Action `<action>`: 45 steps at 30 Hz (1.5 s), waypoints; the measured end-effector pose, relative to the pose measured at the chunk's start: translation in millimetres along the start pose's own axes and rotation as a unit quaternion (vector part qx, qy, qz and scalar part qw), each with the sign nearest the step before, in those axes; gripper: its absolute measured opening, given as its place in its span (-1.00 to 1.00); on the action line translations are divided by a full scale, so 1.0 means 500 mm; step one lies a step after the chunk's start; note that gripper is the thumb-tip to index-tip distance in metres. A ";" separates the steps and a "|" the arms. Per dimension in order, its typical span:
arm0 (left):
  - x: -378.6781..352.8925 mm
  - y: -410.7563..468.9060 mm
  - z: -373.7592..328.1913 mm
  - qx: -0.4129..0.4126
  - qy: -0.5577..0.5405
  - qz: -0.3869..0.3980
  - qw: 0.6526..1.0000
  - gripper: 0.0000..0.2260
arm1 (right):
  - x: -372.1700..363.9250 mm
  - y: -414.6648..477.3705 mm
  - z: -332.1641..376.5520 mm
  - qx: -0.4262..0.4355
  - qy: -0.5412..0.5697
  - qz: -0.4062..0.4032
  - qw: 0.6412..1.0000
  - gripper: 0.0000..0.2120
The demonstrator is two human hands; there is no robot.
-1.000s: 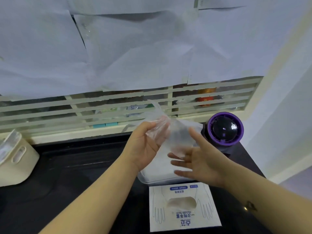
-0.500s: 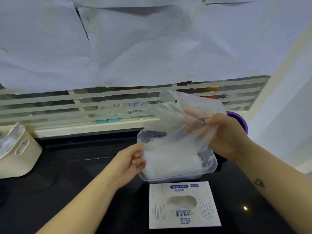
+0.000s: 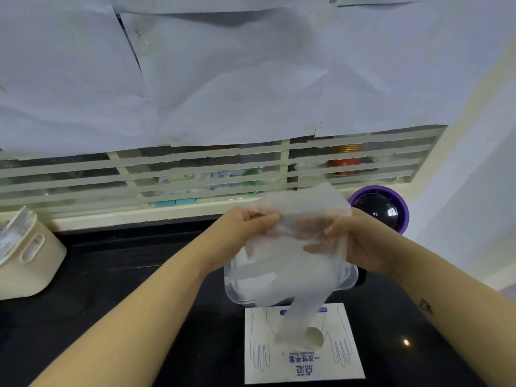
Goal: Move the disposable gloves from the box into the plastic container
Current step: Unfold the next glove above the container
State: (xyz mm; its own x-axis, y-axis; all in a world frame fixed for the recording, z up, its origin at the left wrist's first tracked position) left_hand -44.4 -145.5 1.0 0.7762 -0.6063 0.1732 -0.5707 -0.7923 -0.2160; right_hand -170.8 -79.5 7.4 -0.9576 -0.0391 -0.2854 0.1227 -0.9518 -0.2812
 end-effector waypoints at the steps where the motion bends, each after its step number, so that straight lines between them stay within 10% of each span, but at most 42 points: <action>1: 0.004 0.010 0.002 -0.002 -0.023 -0.002 1.000 -0.75 | 0.012 0.002 -0.008 -0.008 -0.004 -0.019 1.000 -0.55; 5: 0.004 0.045 0.016 0.024 -0.065 -0.005 0.998 -0.75 | 0.042 0.009 -0.032 -0.021 -0.111 -0.076 0.991 -0.78; 10: 0.011 0.076 0.028 0.023 -0.054 -0.022 0.998 -0.63 | 0.110 0.032 -0.004 0.100 -0.208 -0.233 0.945 -0.10; 17: 0.073 0.139 0.066 0.007 0.127 -0.105 0.986 -0.63 | 0.097 0.073 -0.027 0.114 -0.449 -0.172 0.869 -0.64; 21: 0.108 0.143 0.048 -0.014 0.156 -0.149 0.976 -0.66 | 0.105 0.094 -0.018 0.105 -0.471 -0.162 0.861 -0.58; 26: 0.116 0.115 -0.114 -0.198 0.199 -0.191 0.941 -0.59 | 0.093 0.052 0.155 0.327 -0.380 -0.263 0.824 -0.49; 34: -0.051 0.045 0.025 -0.274 0.508 0.047 0.815 -0.42 | 0.131 0.044 0.052 0.301 -0.507 -0.209 0.780 -0.64; 39: -0.093 0.061 0.140 -0.252 0.660 0.112 0.699 -0.34 | 0.093 0.091 -0.064 0.263 -0.716 -0.016 0.646 -0.78; 45: -0.105 0.061 0.169 -0.166 0.636 0.188 0.730 -0.33 | 0.102 0.130 -0.141 0.084 -0.861 0.112 0.488 -0.57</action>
State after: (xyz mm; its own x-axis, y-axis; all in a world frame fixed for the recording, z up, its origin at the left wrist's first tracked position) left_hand -80.1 -131.9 -96.0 -0.2075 -0.1907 0.9595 -0.8768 -0.3987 -0.2689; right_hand -193.3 -122.1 -90.2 0.2587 -0.2076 0.9434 0.3908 -0.8706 -0.2987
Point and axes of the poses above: each hand's wrist, its own y-axis towards the middle knuckle, its own x-axis out of the back of the hand, z = x × y, the point moved 10 cm from there along y, towards the middle knuckle, and after that the axes turned 7 degrees about -z, right-handed, at the moved point
